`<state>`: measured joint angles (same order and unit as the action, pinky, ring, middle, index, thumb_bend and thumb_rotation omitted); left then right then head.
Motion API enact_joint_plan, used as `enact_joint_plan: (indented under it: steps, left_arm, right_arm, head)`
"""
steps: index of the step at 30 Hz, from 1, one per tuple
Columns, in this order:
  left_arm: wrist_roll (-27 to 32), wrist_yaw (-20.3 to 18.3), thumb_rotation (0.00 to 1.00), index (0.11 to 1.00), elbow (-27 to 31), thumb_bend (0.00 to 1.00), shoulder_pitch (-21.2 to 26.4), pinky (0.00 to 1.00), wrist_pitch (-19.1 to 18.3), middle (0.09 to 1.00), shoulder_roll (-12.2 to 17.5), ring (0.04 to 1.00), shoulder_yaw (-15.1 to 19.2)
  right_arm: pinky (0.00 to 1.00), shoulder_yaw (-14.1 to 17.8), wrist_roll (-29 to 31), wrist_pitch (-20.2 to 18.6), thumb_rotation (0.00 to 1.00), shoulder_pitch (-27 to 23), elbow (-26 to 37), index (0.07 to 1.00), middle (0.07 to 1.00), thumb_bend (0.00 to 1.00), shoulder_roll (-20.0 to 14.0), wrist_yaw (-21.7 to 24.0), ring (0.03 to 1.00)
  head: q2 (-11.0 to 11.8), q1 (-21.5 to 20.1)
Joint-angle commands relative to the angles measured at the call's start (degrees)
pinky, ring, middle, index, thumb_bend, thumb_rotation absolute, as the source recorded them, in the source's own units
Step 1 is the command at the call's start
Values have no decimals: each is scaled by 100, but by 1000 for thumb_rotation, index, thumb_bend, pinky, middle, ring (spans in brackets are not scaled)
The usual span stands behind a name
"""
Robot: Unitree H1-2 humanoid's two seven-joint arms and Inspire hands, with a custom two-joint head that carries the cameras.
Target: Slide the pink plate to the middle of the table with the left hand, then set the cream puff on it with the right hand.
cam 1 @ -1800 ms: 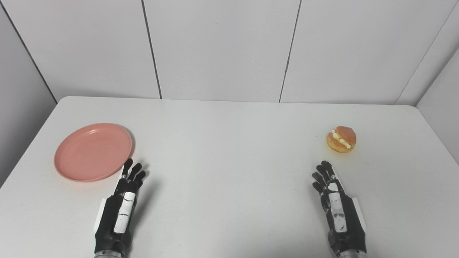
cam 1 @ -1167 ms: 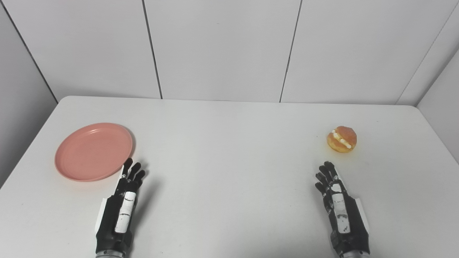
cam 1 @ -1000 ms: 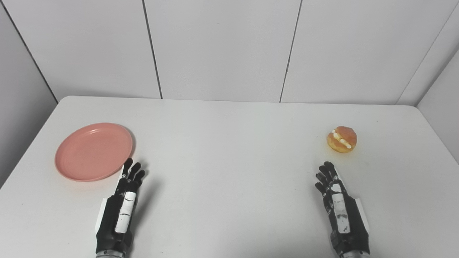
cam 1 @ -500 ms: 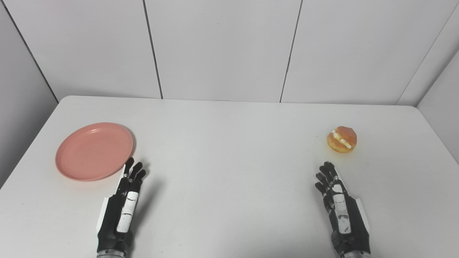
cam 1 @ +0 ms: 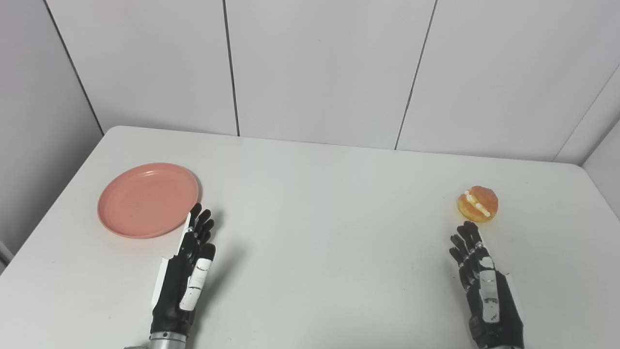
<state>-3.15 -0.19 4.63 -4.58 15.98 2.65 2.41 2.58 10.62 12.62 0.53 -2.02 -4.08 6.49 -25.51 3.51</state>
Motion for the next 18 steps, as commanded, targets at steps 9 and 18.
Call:
enact_joint_plan:
  steps: [9, 18]
  left_arm:
    - [-228, 219, 871, 991, -1152, 660, 138, 944, 649, 976, -384, 956, -222]
    - [-319, 262, 848, 985, -1265, 639, 156, 940, 802, 968, -456, 948, -233]
  right_arm:
    - [987, 180, 258, 597, 974, 6, -1005, 972, 967, 831, -127, 302, 960]
    - [1000, 202, 345, 716, 1000, -42, -1196, 992, 988, 811, -184, 425, 987]
  head:
    - [333, 287]
    - [454, 457]
